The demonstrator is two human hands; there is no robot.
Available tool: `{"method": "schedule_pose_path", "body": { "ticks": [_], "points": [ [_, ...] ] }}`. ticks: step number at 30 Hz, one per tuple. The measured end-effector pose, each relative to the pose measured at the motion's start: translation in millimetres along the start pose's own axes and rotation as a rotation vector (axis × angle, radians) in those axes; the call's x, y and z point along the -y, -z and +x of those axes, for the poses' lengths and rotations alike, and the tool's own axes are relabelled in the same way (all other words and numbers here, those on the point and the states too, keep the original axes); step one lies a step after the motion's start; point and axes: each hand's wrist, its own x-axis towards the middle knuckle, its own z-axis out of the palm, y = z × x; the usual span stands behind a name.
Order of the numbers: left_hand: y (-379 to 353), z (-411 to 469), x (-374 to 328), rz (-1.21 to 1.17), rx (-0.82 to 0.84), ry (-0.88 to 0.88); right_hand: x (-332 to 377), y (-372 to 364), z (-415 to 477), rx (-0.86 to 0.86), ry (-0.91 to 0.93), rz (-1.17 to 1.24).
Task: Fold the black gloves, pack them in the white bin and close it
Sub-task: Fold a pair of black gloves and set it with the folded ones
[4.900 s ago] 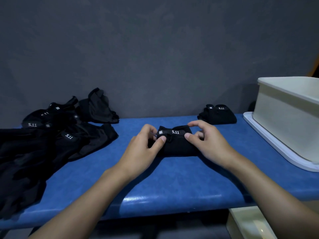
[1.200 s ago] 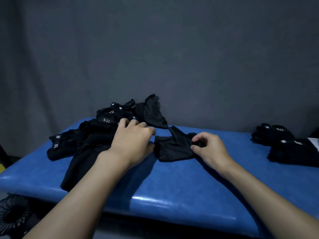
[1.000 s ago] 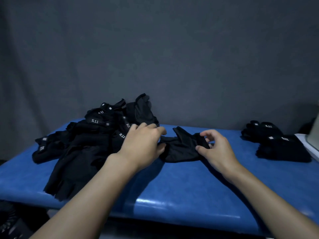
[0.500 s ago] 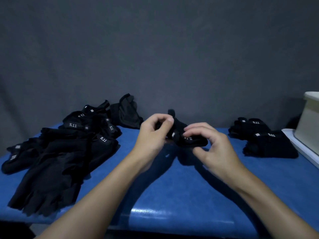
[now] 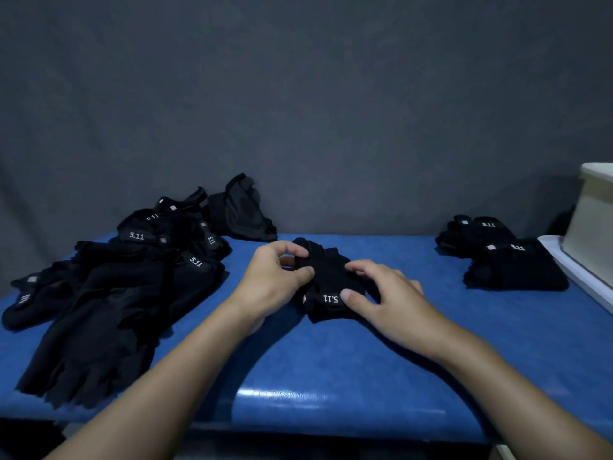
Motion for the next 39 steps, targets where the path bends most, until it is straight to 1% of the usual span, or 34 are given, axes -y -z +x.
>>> {"method": "schedule_pose_path", "body": {
  "ticks": [2, 4, 5, 6, 8, 9, 10, 12, 14, 15, 17, 18, 19, 21, 23, 25, 27, 29, 32, 34, 36, 39],
  "points": [
    [1.1, -3.1, -1.4, -0.066, 0.003, 0.004, 5.2, -3.2, -0.3, -0.033, 0.035, -0.015],
    [1.7, -6.1, -5.6, -0.116, 0.002, -0.041, 14.2, -4.5, -0.6, -0.112, 0.086, 0.054],
    [1.3, -7.2, -9.0, -0.157, 0.002, -0.081, 19.7, -4.4, 0.2, -0.147, 0.097, 0.15],
    [0.7, -8.2, -12.5, -0.234, 0.014, -0.116, 25.7, -3.3, 0.3, -0.161, 0.105, 0.31],
    [0.0, -12.0, -20.0, -0.477, 0.101, -0.14, 34.0, -0.2, 0.0, -0.095, 0.099, 0.687],
    [0.3, -14.4, -23.4, -0.57, 0.147, -0.151, 33.4, 0.0, 1.0, -0.078, 0.079, 0.807],
    [1.1, -16.2, -25.5, -0.619, 0.176, -0.161, 32.7, 0.3, 1.0, -0.068, 0.047, 0.874],
    [1.1, -18.8, -27.0, -0.665, 0.21, -0.179, 31.6, -0.4, 1.5, -0.082, -0.014, 0.981],
    [-0.7, -19.0, -28.3, -0.702, 0.195, -0.212, 33.9, 0.7, 2.7, -0.119, -0.076, 1.105],
    [-1.2, -17.9, -28.3, -0.683, 0.158, -0.245, 34.3, 2.1, 3.7, -0.123, -0.107, 1.178],
    [-0.9, -12.7, -24.8, -0.496, 0.02, -0.325, 33.5, 4.6, 5.6, -0.106, -0.181, 1.273],
    [-0.3, -9.9, -20.9, -0.352, -0.039, -0.356, 33.5, 5.2, 5.8, -0.1, -0.217, 1.23],
    [-0.1, -7.5, -16.5, -0.201, -0.07, -0.37, 29.0, 3.0, 7.7, -0.11, -0.249, 1.08],
    [0.1, -4.9, -5.4, 0.098, -0.041, -0.34, 18.2, -1.8, 10.4, -0.192, -0.273, 0.71],
    [0.1, -5.0, 5.3, 0.366, 0.045, -0.306, 10.7, -3.0, 10.0, -0.27, -0.181, 0.45],
    [0.5, -5.9, 12.4, 0.535, 0.114, -0.323, 6.2, -1.3, 8.3, -0.259, -0.001, 0.297],
    [1.0, -7.2, 14.1, 0.651, 0.157, -0.335, 4.4, 0.3, 6.8, -0.173, 0.138, 0.245],
    [2.6, -6.7, 14.9, 0.756, 0.195, -0.33, 3.2, -0.1, 5.5, -0.085, 0.165, 0.167],
    [5.7, -6.6, 17.4, 0.881, 0.253, -0.33, -0.3, 6.1, 4.0, 0.082, 0.034, -0.049],
    [7.0, -7.0, 18.7, 0.944, 0.292, -0.303, -3.8, 11.9, 4.0, 0.183, -0.027, -0.133],
    [6.7, -7.5, 18.9, 0.993, 0.331, -0.283, -5.6, 15.3, 4.3, 0.226, -0.039, -0.171],
    [6.9, -8.2, 18.7, 1.01, 0.341, -0.287, -2.1, 16.9, 3.6, 0.218, -0.028, -0.191]
  ]
}}
